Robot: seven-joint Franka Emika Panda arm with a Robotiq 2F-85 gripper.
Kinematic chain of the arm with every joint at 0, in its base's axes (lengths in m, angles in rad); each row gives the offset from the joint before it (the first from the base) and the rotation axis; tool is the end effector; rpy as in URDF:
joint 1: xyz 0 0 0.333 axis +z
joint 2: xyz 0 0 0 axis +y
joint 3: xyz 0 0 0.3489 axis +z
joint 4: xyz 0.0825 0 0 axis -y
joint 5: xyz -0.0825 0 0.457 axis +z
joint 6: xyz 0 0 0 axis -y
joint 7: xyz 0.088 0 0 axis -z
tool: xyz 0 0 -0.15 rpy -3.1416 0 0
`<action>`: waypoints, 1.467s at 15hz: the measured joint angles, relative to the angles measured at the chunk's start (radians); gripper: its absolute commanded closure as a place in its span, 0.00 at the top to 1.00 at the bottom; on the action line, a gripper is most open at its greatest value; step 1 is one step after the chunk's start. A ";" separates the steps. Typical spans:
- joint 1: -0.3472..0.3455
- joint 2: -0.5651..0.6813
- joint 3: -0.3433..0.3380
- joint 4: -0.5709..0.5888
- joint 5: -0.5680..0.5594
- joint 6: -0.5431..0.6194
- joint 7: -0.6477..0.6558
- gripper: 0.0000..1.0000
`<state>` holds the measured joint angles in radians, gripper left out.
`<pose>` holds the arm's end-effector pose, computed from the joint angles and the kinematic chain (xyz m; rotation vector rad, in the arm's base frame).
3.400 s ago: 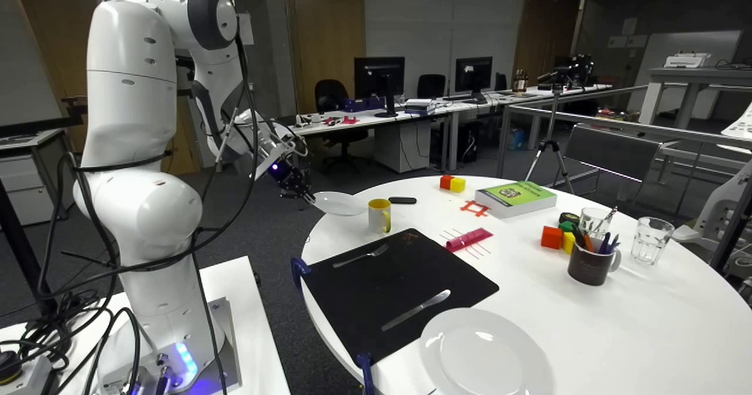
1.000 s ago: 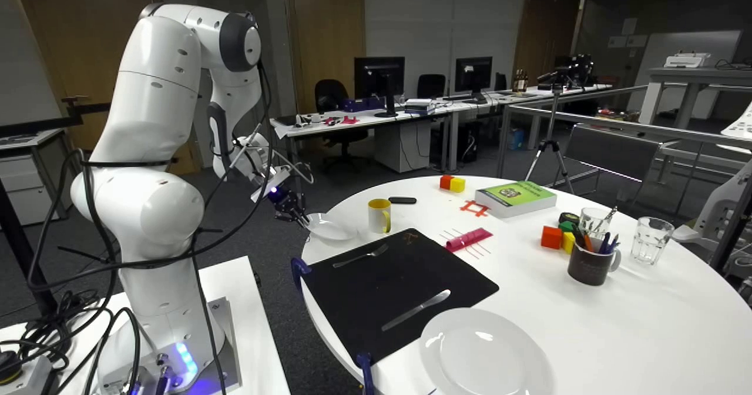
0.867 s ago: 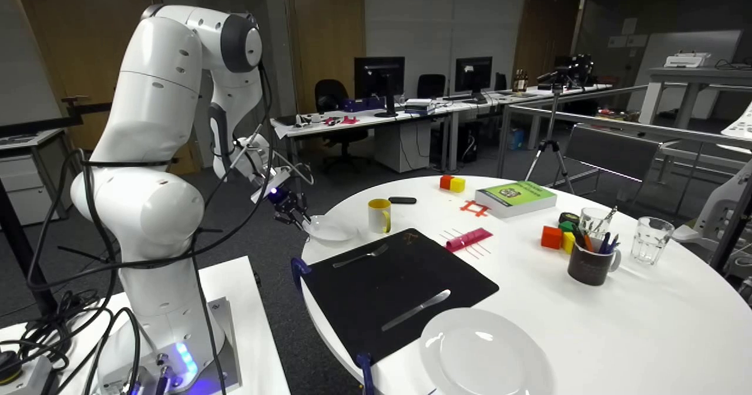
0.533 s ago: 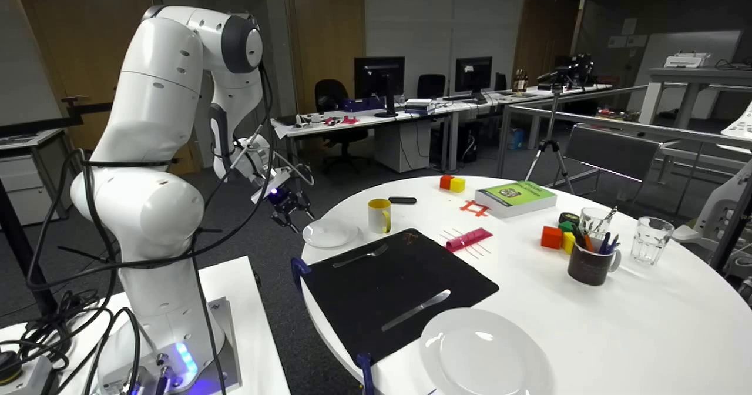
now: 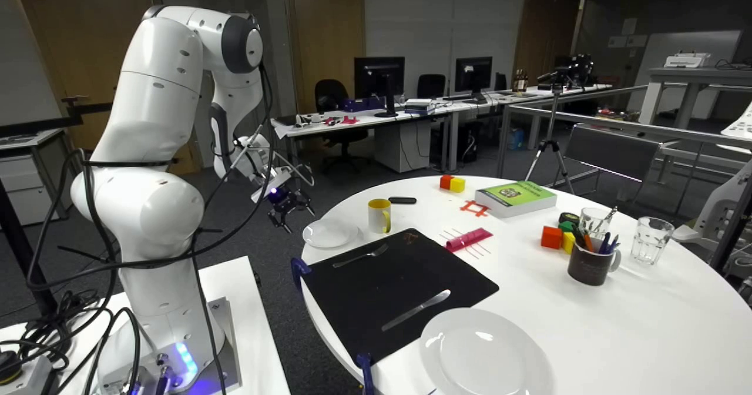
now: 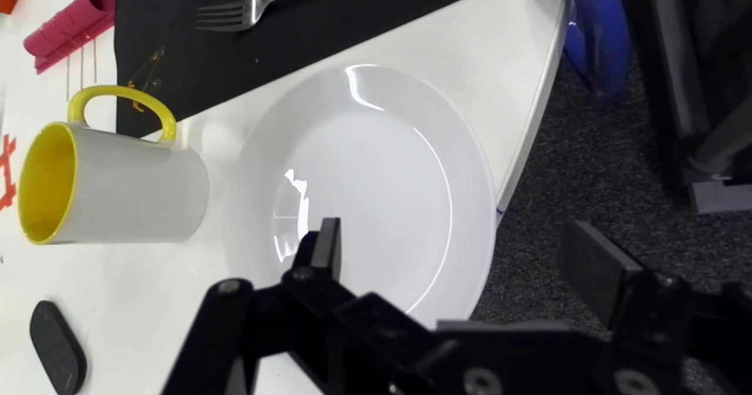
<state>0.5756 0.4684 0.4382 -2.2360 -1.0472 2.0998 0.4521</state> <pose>0.3234 0.4267 0.0835 1.9149 1.5476 0.0410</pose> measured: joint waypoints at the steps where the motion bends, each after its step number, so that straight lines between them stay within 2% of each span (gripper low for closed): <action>1: -0.002 -0.002 0.000 0.000 0.014 0.020 -0.010 1.00; 6: -0.011 -0.047 0.000 0.001 0.105 0.109 -0.057 1.00; 13: -0.058 -0.179 -0.006 0.000 0.220 0.197 -0.066 1.00; 22: -0.163 -0.350 -0.094 -0.024 0.360 0.315 -0.066 1.00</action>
<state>0.4122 0.1185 0.3439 -2.2599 -0.6875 2.4146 0.3862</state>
